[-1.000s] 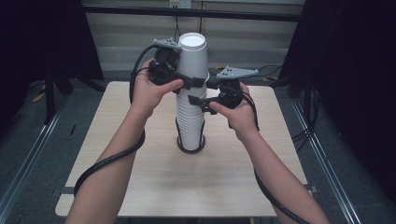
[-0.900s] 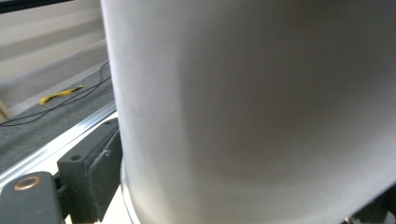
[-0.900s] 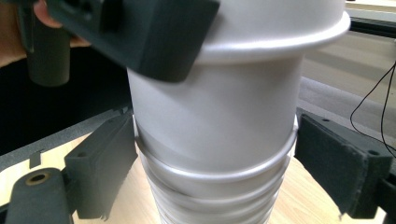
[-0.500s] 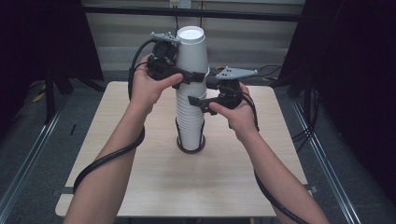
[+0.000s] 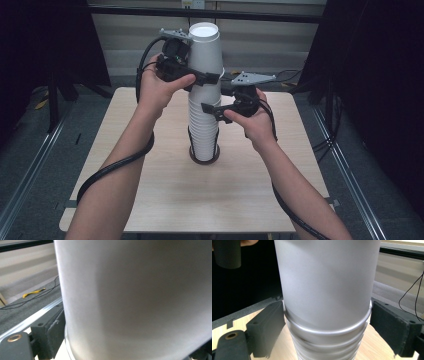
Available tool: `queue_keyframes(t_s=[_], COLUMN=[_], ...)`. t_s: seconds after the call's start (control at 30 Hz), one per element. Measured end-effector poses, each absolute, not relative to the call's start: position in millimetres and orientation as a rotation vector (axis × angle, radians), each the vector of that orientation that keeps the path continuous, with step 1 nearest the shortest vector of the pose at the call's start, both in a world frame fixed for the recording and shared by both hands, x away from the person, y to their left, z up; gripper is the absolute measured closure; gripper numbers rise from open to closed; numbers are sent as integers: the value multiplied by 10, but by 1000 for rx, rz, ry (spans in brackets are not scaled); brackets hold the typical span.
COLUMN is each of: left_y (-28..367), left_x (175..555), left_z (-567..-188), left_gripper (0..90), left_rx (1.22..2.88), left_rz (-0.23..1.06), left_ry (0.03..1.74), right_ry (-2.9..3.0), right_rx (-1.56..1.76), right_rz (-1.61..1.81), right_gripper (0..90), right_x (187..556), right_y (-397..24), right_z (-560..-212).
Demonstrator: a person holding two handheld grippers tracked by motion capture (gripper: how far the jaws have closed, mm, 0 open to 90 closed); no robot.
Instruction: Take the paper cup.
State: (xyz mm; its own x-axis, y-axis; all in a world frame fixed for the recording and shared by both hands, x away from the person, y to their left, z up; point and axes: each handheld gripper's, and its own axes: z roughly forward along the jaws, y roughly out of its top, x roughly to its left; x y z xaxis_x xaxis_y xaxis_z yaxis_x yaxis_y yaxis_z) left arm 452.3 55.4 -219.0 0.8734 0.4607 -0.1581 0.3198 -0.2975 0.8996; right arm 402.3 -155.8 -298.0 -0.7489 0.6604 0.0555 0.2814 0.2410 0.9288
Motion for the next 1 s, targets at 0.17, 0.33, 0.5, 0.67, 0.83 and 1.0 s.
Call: queue_keyframes(t_s=[0.17, 0.33, 0.5, 0.67, 0.83, 1.0], left_y=[574, 585, 613, 644, 657, 667], left_x=[4519, 4506, 4492, 4468, 4439, 4417], left_z=[-2150, -2130, -2094, -2060, -2028, -1995], left_gripper=[97, 97, 97, 98, 100, 101], left_rx=[1897, 1893, 1887, 1890, 1887, 1884], left_rz=[157, 155, 163, 166, 172, 178], left_ry=[576, 576, 574, 569, 572, 567], right_ry=[2172, 2173, 2171, 2172, 2171, 2172], right_rx=[867, 867, 869, 866, 866, 866], right_rz=[1508, 1507, 1509, 1502, 1500, 1497], right_gripper=[119, 119, 119, 119, 119, 119], right_x=[4022, 4023, 4020, 4016, 4016, 4013], right_y=[-1558, -1558, -1557, -1555, -1551, -1548], right_z=[-2981, -2980, -2986, -2986, -2988, -2990])
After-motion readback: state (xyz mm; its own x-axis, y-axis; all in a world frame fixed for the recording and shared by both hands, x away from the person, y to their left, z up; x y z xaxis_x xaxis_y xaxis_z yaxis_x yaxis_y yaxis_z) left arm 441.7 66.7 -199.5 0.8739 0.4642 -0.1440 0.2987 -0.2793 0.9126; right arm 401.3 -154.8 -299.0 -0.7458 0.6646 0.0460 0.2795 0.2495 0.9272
